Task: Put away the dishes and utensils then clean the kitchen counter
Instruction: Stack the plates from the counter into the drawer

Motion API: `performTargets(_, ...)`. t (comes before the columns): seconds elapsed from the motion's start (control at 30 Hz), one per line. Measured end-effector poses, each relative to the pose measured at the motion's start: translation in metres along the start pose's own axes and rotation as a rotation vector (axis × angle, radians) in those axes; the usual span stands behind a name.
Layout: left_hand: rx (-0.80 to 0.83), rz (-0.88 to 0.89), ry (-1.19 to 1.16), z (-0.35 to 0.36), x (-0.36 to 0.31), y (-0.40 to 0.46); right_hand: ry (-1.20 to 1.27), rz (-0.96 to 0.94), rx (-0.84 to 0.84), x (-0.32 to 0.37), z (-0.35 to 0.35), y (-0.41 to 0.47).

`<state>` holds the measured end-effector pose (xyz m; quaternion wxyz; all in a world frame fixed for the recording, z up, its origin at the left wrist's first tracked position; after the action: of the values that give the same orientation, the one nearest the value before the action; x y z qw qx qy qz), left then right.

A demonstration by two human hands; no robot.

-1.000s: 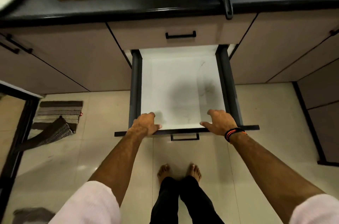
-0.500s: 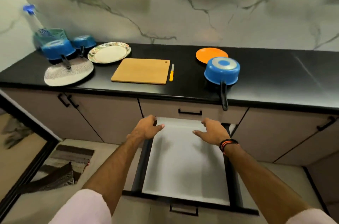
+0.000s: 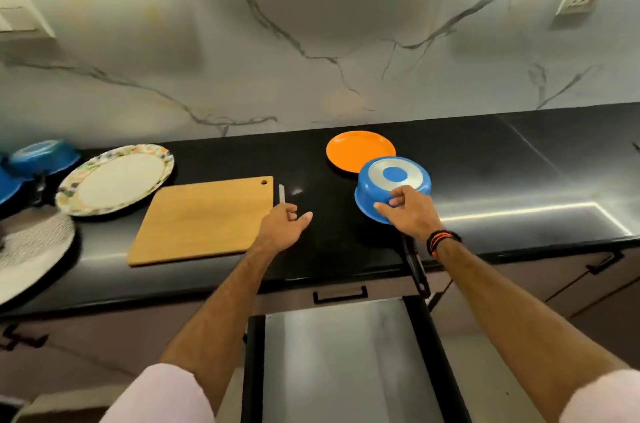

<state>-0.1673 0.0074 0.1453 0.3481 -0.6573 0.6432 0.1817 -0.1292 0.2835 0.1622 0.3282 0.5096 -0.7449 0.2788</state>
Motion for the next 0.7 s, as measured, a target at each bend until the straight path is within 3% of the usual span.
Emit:
performTargets(0.4, 0.06, -0.038, -0.102, 0.038, -0.074, 0.187, -0.019, -0.014, -0.087, -0.014, -0.044, 0.193)
performTargets(0.7, 0.052, -0.17, -0.154, 0.088, -0.053, 0.28, -0.164, 0.131, 0.094, -0.069, -0.005, 0.29)
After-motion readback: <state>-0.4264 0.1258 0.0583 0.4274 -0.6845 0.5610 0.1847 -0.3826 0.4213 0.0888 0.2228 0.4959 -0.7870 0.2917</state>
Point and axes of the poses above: each hand's wrist, its own y-axis towards the middle knuckle, its own z-axis out of the palm, x = y × z, the point moved 5 cm from there along y, towards the middle knuckle, and after that the axes turned 5 degrees about y, right-handed, at the moved point
